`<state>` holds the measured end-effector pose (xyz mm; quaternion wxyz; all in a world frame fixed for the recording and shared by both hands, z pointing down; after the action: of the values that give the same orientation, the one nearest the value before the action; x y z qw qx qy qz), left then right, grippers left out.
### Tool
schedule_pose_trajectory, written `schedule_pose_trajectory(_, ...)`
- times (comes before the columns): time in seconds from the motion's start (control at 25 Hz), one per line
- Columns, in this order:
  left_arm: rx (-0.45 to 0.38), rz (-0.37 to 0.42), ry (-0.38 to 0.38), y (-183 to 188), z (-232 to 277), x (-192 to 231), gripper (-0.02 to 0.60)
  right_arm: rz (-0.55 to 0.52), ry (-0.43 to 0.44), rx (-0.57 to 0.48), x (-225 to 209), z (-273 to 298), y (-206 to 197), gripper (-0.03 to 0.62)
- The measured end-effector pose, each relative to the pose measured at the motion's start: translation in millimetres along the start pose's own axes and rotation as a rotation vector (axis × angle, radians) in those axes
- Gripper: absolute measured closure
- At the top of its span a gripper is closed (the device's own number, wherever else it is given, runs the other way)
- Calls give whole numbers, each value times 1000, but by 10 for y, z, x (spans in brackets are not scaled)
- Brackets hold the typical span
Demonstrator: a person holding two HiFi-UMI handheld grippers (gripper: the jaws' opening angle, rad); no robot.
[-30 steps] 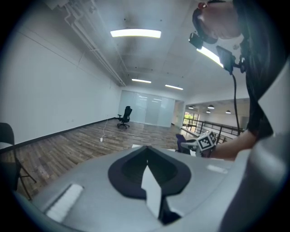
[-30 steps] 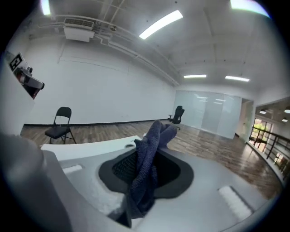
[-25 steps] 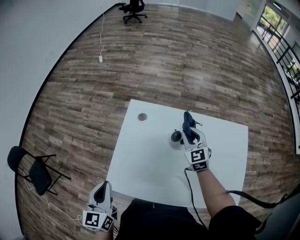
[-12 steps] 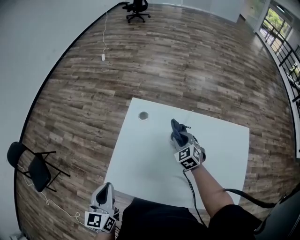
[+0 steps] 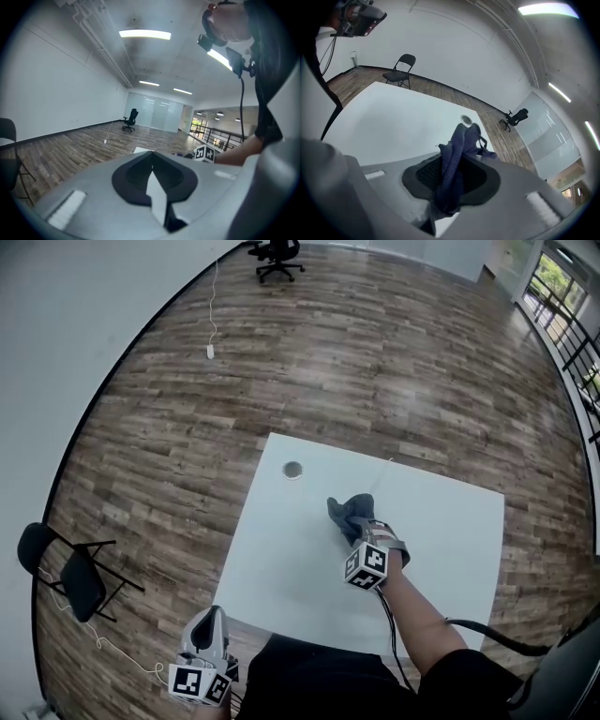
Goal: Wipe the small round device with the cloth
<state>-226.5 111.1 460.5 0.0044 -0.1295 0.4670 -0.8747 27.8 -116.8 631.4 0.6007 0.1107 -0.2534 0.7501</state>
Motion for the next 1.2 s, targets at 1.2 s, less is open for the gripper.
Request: schedule_pose_trajectory(1.2, 2, 7, 18, 98, -59, 231, 578, 148, -170, -72, -511, -76, 198, 502)
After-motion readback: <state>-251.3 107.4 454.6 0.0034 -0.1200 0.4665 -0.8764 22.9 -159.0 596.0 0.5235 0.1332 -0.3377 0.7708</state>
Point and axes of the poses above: the fingertips, and each gripper's own axes: z forward along the fingers, x to its left, y out of its top, the point moved 3 cm from there along -z, backward along the fingers, and after that the axes turned 15 degrees about x, right-handed, at the moved point
